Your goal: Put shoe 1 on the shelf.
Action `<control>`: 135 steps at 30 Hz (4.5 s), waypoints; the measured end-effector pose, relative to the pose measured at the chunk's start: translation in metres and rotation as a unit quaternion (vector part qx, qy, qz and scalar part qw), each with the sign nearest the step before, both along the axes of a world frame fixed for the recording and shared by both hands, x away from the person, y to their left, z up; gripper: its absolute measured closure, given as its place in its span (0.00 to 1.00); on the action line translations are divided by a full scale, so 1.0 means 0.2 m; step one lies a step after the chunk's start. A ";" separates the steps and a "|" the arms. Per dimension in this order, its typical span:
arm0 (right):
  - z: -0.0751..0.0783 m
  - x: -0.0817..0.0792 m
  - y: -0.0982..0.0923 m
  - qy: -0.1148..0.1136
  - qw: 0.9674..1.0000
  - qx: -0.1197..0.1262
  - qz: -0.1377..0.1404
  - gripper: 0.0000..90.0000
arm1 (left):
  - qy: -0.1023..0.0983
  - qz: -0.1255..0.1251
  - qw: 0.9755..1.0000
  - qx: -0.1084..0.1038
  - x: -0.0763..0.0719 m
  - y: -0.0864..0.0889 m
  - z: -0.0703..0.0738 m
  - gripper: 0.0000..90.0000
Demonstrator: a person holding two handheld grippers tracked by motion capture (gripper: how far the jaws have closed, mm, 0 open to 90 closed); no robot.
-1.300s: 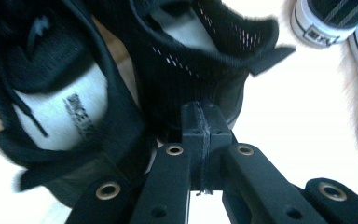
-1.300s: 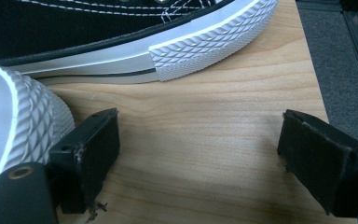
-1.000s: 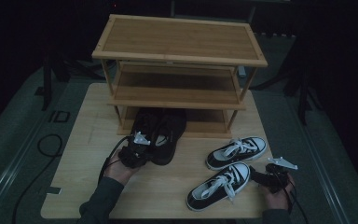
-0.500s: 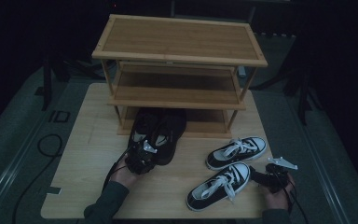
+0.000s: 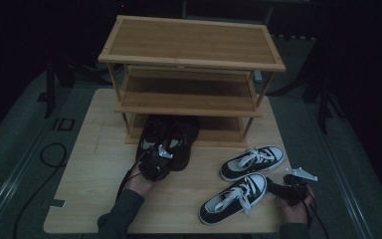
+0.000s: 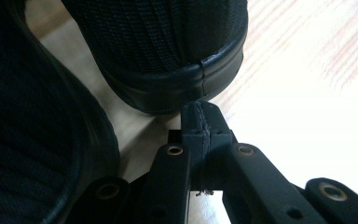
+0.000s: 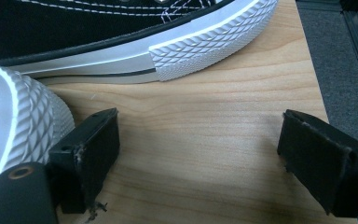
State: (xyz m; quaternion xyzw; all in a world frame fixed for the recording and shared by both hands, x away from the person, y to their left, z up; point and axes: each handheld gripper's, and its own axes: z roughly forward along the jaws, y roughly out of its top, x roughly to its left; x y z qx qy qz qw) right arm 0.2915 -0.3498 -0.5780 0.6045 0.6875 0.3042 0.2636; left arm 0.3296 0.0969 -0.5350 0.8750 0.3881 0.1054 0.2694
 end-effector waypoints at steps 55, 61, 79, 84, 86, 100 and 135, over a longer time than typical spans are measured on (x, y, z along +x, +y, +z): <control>0.00 0.00 0.00 0.000 1.000 0.000 0.000 0.14 | 0.005 0.061 0.998 0.009 0.32 -0.24 -0.02 1.00; 0.00 0.00 0.00 0.000 1.000 0.000 0.000 0.14 | 0.008 0.057 0.998 0.009 0.33 -0.25 -0.02 1.00; 0.00 0.00 0.00 0.000 1.000 0.000 0.000 0.14 | -0.008 0.033 0.999 -0.003 0.18 -0.18 0.03 1.00; 0.00 0.00 0.00 0.000 1.000 0.000 0.000 0.14 | -0.010 0.028 1.000 -0.001 0.11 -0.12 0.03 1.00; 0.00 0.00 0.00 0.000 1.000 0.000 0.000 0.14 | -0.011 0.028 1.000 -0.001 0.08 -0.08 0.03 0.99; 0.00 0.00 0.00 0.000 1.000 0.000 0.000 0.14 | 0.003 0.054 0.999 0.006 -0.05 0.11 0.02 0.99; 0.00 0.00 0.00 0.000 1.000 0.000 -0.001 0.14 | -0.008 0.103 0.994 0.018 -0.05 0.29 0.03 0.99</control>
